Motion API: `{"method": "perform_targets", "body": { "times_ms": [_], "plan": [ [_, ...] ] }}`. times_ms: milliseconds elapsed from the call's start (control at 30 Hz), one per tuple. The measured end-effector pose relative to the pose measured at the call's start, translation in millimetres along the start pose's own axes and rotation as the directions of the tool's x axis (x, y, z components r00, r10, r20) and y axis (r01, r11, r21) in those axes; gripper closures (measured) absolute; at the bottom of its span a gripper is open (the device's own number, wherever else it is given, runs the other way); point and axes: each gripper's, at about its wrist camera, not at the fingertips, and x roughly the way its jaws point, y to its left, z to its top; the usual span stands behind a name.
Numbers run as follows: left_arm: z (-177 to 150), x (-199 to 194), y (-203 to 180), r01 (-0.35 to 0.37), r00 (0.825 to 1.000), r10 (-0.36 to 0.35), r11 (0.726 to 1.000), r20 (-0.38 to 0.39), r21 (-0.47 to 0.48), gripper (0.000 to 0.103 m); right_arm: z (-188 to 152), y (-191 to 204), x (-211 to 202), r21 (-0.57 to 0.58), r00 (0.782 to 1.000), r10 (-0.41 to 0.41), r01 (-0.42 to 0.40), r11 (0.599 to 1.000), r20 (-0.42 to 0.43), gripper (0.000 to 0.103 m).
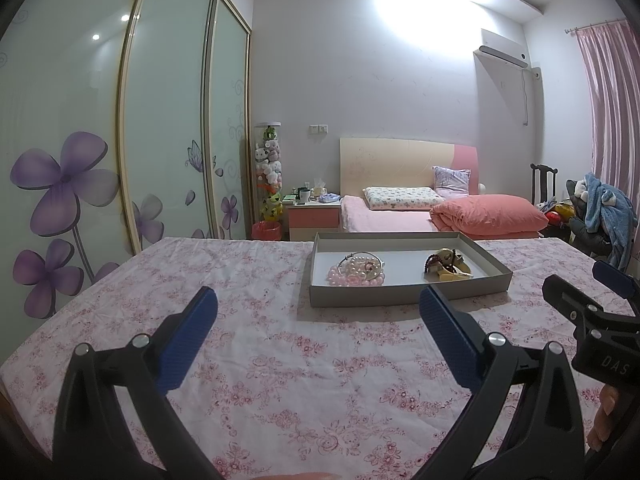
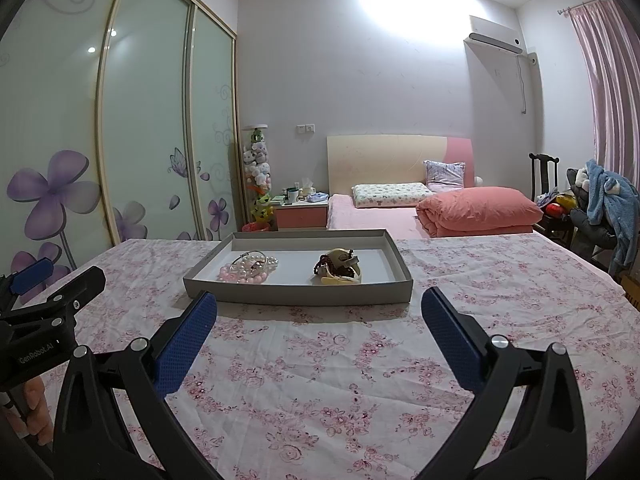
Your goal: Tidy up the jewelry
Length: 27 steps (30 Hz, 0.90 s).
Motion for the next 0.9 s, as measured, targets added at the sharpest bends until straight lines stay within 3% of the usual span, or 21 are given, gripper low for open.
{"method": "perform_targets", "body": {
  "times_ms": [900],
  "plan": [
    [-0.6,-0.3,0.7,-0.001,1.0,0.001,1.0,0.0,-0.003,0.004,-0.7,4.9,-0.5,0.001,1.0,0.004,-0.004,1.0,-0.005,0.002]
  ]
}}
